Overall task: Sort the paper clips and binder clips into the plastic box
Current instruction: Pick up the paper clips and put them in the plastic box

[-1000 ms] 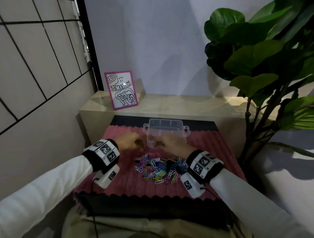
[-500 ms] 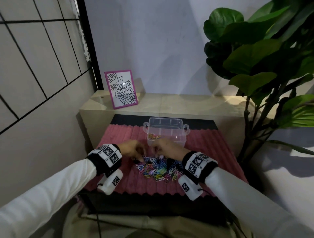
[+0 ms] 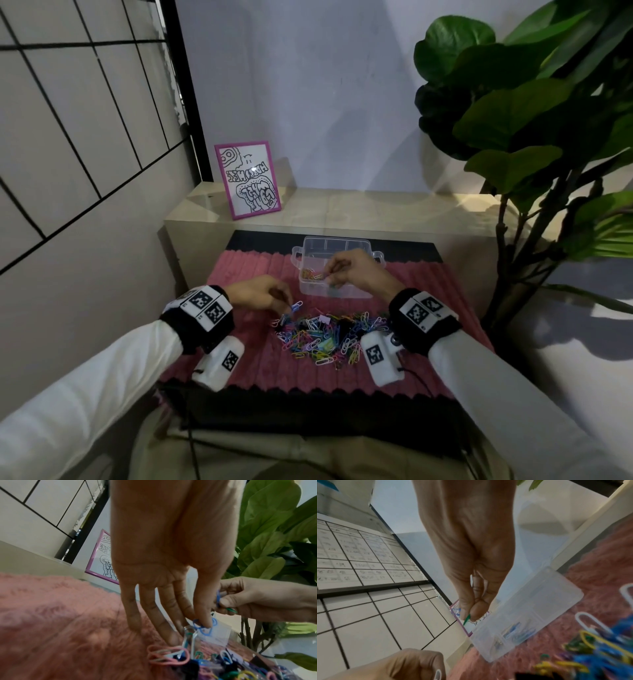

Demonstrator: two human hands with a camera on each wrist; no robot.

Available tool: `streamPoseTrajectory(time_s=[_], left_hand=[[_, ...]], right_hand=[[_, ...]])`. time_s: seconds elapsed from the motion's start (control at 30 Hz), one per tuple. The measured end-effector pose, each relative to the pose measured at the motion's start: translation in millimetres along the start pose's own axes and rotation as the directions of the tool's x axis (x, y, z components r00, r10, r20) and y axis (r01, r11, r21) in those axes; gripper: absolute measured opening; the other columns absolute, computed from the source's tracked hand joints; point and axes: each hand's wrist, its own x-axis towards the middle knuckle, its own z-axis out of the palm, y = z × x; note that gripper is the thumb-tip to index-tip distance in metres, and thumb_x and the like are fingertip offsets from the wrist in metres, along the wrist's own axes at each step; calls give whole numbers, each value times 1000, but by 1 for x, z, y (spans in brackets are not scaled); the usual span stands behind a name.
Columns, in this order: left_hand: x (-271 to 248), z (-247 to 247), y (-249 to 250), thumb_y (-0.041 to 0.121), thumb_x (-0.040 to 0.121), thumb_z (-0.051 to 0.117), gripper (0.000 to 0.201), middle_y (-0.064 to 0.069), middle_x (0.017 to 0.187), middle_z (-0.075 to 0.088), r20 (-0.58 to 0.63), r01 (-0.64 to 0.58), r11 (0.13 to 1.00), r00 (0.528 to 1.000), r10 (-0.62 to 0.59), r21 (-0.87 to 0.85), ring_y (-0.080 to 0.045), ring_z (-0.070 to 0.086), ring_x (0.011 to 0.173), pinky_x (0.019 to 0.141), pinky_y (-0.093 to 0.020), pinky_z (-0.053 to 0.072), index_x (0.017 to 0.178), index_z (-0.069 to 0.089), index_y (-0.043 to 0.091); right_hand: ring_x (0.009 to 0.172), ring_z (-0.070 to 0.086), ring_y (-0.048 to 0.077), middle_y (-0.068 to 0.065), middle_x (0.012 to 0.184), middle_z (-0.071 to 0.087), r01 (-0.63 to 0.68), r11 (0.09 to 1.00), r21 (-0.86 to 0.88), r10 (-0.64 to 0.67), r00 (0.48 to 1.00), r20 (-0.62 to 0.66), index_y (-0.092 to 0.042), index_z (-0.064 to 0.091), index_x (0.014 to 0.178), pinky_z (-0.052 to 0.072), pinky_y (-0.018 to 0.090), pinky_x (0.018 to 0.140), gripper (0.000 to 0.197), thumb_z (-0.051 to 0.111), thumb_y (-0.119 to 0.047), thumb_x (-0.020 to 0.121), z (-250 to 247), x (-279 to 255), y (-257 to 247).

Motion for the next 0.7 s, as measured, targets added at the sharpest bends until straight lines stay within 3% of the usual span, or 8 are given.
streamPoseTrajectory(time_s=[0.13, 0.2, 0.3, 0.37, 0.43, 0.5, 0.57, 0.7], left_hand=[[-4, -5, 1, 5, 83, 63, 9, 10, 76, 64, -62, -42, 996, 997, 37, -84, 12, 58, 60, 64, -2, 43, 88, 61, 11], [-6, -6, 2, -3, 84, 57, 14, 10, 65, 70, -70, -64, 981, 996, 52, -181, 6, 64, 60, 64, -7, 49, 82, 57, 11], [-7, -7, 1, -10, 87, 48, 20, 7, 57, 71, -98, -85, 955, 993, 59, -284, -5, 68, 56, 59, -14, 54, 79, 51, 9], [-8, -11, 1, -12, 86, 47, 22, 7, 56, 70, -139, -110, 951, 988, 72, -290, -5, 67, 54, 58, -15, 54, 78, 50, 8], [-7, -16, 0, -10, 85, 50, 21, 6, 57, 71, -170, -121, 954, 982, 76, -273, -5, 67, 56, 58, -16, 54, 78, 52, 9], [-4, -22, 1, -8, 84, 53, 20, 2, 61, 71, -210, -118, 964, 975, 67, -238, -5, 67, 56, 58, -18, 54, 77, 54, 11], [2, -28, 6, -4, 82, 59, 20, -5, 71, 70, -265, -114, 977, 962, 64, -178, -3, 66, 55, 58, -15, 54, 76, 57, 15], [23, -36, 21, 2, 78, 66, 13, -8, 79, 67, -348, -106, 994, 933, 87, -34, -9, 64, 65, 70, -21, 55, 83, 63, 13]], right_hand=[[65, 63, 16, 14, 77, 65, 22, 1000, -6, -23, 948, -318, 4, 64, 87, 57, 19, 65, 9, 64, 6, 79, -1, 19, -5], [75, 64, 21, 18, 86, 66, 10, 997, -83, -40, 928, -369, 4, 65, 88, 57, 26, 72, 9, 63, 7, 80, 5, 29, -5], [92, 64, 26, 20, 104, 68, -20, 946, -324, -38, 985, -171, 3, 66, 99, 52, 28, 82, 18, 58, 5, 83, 16, 29, -4], [98, 64, 27, 17, 108, 68, 48, 877, -479, -108, 989, -99, -1, 66, 103, 52, 36, 89, 20, 55, 2, 86, 22, 22, -5], [93, 65, 25, 15, 102, 69, 173, 851, -496, -250, 964, -93, -2, 68, 98, 54, 36, 85, 17, 56, 0, 87, 26, 11, -8], [88, 66, 24, 13, 96, 70, 255, 851, -459, -291, 957, -9, -3, 68, 92, 53, 29, 79, 12, 56, -3, 87, 30, 4, -10], [94, 63, 25, 12, 101, 68, 247, 829, -503, -172, 967, 190, -3, 67, 95, 44, 20, 73, 13, 58, -6, 86, 34, -1, -10], [105, 56, 23, 10, 117, 62, 211, 763, -612, 102, 895, 435, -12, 58, 120, 38, 25, 79, 35, 62, -19, 86, 43, -3, -8]])
